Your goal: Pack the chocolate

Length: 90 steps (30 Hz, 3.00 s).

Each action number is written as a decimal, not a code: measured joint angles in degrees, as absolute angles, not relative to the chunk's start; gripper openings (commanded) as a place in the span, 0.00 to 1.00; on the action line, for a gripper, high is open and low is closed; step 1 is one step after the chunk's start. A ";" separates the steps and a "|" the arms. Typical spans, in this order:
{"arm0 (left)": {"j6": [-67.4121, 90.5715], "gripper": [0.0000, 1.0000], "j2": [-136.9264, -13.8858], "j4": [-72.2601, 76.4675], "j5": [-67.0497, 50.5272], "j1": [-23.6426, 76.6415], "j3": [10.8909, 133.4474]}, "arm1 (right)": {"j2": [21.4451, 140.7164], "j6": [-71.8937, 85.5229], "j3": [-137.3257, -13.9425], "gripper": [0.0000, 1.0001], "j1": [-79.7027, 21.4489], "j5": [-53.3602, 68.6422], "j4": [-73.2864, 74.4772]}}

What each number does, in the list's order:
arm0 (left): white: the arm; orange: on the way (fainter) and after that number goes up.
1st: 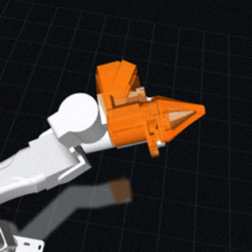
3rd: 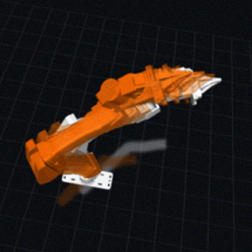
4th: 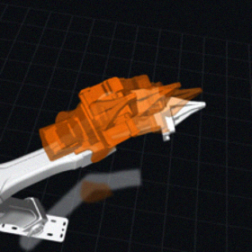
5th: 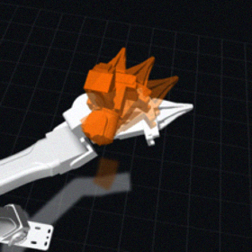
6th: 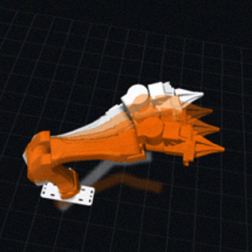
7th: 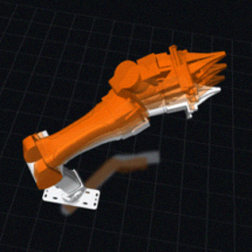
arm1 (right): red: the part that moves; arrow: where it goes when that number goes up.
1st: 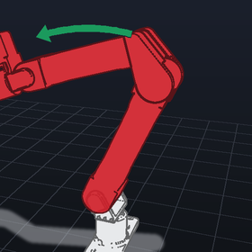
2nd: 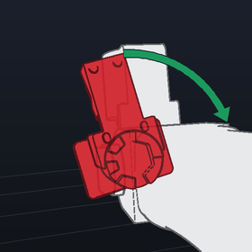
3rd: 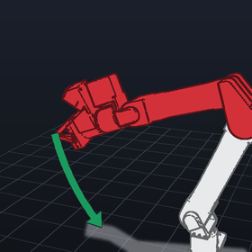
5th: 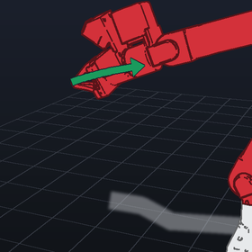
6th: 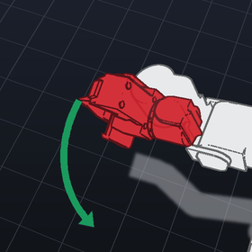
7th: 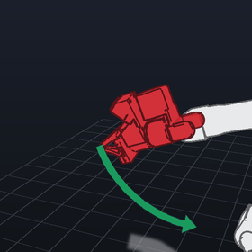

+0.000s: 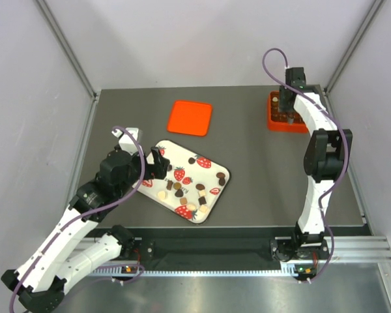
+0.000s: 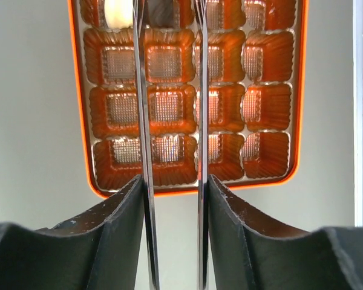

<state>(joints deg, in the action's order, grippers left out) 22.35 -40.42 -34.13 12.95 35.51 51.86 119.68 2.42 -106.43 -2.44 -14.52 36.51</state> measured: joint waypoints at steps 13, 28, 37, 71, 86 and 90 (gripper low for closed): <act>22.68 0.99 -39.27 -34.33 12.93 35.51 51.86 | 105.69 2.85 -101.54 0.43 -7.31 -14.94 38.72; 24.77 0.99 -34.98 -36.42 13.17 35.51 52.99 | 89.95 6.13 -76.09 0.43 -44.73 -16.51 31.81; 25.91 0.99 -33.76 -37.47 14.41 35.51 53.36 | 89.73 7.79 -67.77 0.42 -55.09 -17.78 27.53; 26.28 0.99 -33.76 -37.78 15.57 35.51 53.36 | 92.82 13.76 -61.08 0.31 -56.88 -14.70 20.60; 26.30 0.99 -33.56 -37.80 15.99 35.51 53.36 | 87.31 13.76 -63.88 0.30 -56.73 -14.48 25.87; 26.30 0.99 -33.50 -37.82 15.99 35.51 53.36 | 85.27 13.54 -65.98 0.30 -54.72 -13.69 27.77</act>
<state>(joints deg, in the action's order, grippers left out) 26.30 -33.50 -37.82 15.99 35.51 53.36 85.27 13.54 -65.98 -54.72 -13.69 27.77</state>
